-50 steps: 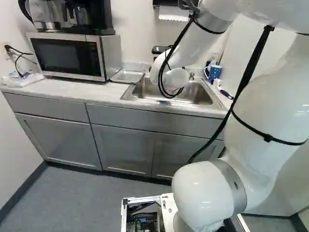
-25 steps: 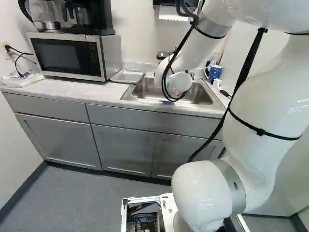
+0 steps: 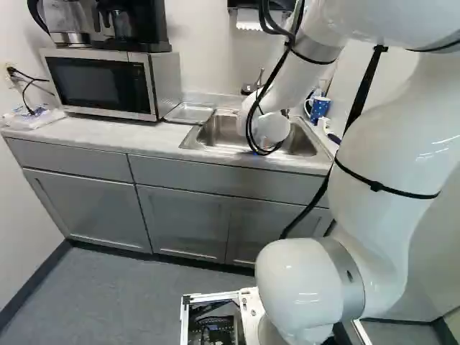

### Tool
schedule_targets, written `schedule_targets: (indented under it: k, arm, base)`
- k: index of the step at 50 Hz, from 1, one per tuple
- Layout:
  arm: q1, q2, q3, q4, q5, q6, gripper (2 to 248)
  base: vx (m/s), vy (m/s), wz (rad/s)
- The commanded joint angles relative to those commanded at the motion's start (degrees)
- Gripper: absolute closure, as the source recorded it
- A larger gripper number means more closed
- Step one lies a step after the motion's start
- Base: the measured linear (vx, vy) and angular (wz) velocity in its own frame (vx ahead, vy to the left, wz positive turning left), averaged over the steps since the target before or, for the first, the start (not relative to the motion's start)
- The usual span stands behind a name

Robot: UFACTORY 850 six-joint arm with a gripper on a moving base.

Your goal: Rinse the cup and place it in the tray

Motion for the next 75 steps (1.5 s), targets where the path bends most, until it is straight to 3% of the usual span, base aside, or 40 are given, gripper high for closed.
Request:
schedule_targets:
  k: [35,75]
  arm:
    - [-5.83,-5.10,-3.09,0.00,3.06,0.00,126]
    - [-5.83,-5.10,-3.09,0.00,3.64,0.00,126]
  base:
    - [0.000,0.000,0.000]
    - [0.000,0.000,0.000]
